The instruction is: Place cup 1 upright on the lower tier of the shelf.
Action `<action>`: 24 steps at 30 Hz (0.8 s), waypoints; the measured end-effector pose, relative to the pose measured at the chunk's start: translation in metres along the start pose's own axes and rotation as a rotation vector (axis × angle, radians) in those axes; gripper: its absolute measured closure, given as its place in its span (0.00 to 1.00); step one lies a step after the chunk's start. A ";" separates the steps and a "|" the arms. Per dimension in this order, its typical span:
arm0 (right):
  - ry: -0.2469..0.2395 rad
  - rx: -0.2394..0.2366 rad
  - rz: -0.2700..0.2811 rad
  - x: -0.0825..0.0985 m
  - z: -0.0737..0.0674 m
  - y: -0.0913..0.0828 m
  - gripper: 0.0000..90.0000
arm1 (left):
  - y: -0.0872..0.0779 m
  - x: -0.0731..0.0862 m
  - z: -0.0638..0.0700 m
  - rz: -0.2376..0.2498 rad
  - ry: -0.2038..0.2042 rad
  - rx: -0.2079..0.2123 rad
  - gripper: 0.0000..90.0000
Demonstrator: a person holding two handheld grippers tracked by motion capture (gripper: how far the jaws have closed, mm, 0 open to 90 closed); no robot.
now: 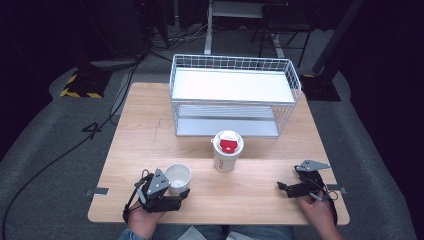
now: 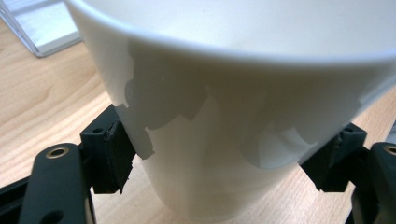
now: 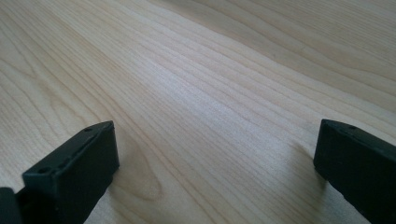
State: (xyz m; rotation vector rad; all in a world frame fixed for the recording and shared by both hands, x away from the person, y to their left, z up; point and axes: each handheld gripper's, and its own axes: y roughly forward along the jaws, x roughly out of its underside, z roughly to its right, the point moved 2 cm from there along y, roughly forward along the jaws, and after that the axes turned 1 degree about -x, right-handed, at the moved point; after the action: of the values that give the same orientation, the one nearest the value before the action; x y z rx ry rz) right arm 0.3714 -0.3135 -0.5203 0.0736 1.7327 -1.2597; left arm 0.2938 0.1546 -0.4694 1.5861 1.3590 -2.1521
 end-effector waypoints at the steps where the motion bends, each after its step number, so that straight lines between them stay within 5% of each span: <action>1: -0.001 0.004 -0.001 0.000 0.000 0.000 0.00 | 0.000 -0.002 -0.001 0.000 -0.001 0.001 0.26; 8: 0.000 0.003 0.000 0.000 0.000 0.000 0.00 | 0.002 -0.017 -0.013 -0.023 -0.048 -0.028 0.26; 18: 0.000 0.004 -0.001 0.000 0.000 0.000 0.00 | 0.003 -0.041 -0.018 0.014 -0.039 -0.044 0.26; 24: 0.000 0.004 -0.001 0.000 0.000 0.000 0.00 | 0.007 -0.056 -0.030 0.037 -0.096 -0.054 0.26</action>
State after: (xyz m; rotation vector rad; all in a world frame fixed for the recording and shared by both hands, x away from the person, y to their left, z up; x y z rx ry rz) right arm 0.3715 -0.3133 -0.5202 0.0753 1.7305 -1.2641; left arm 0.3431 0.1514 -0.4284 1.4566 1.3361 -2.1221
